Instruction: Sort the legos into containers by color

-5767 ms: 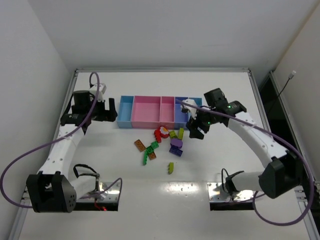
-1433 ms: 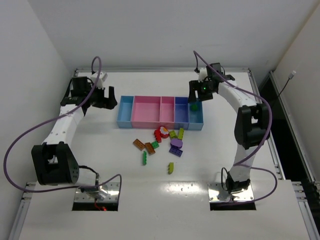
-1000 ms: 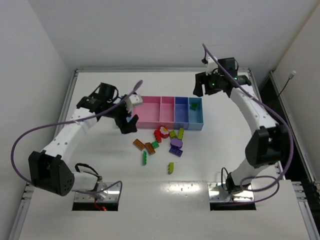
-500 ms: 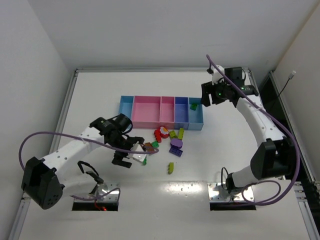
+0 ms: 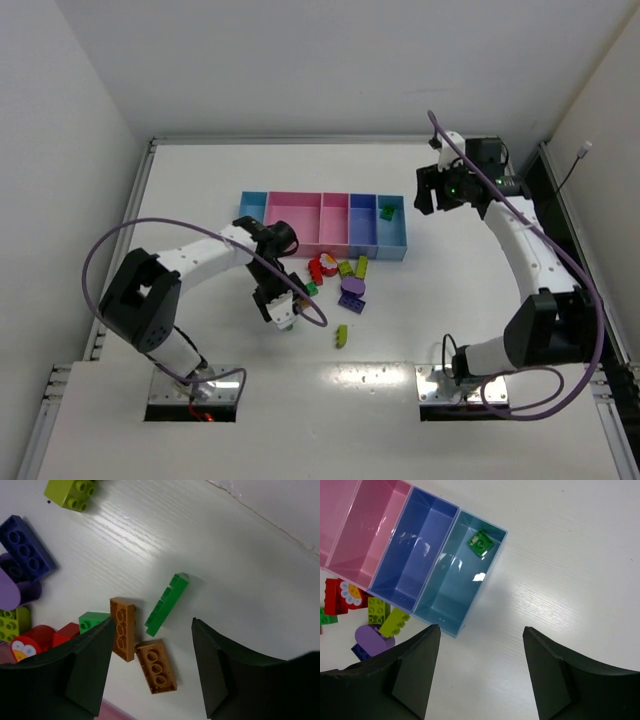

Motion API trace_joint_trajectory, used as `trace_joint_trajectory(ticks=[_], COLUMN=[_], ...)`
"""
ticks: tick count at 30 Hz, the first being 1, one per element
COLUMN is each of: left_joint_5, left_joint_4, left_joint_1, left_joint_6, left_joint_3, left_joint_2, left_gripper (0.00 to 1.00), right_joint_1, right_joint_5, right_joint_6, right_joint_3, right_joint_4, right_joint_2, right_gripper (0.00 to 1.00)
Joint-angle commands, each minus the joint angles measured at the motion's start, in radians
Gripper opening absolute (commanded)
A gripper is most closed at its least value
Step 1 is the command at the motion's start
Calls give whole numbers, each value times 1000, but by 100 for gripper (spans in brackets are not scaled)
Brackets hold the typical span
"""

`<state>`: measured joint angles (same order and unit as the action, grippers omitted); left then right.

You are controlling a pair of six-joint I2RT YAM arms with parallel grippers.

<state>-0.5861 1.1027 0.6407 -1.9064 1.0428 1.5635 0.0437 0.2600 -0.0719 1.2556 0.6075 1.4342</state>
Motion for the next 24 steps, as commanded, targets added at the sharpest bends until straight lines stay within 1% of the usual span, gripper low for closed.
trace_joint_trajectory(ticks=[1,4,9,21,22,24], left_joint_5=[-31,-18,-8,3,3,3], left_joint_4=[31,69,36,-61,-61,-61], left_joint_1=[13,13,13,53,53,62], left_joint_6=[-301,-344,-353,-362,-362,-362], left_joint_3=[20,45,20,-1,-1,8], left_joint_2=[27,58,58,121,121,133], left_gripper=[65,60,60,60,56,55], right_joint_1=[-21,-42,-70,-99,-108,-108], right_joint_5=[-5,-5,4,33,33,33], right_joint_6=[-14,-14,-14,-14,-14,-14], right_joint_3=[1,-9,-19,-19,-19,-19], right_joint_4=[-11,-2,-2,8,8,17], right_joint_2=[-38,-47,-47,-29,-29,-20], right_gripper=[69,69,69,69,69,69])
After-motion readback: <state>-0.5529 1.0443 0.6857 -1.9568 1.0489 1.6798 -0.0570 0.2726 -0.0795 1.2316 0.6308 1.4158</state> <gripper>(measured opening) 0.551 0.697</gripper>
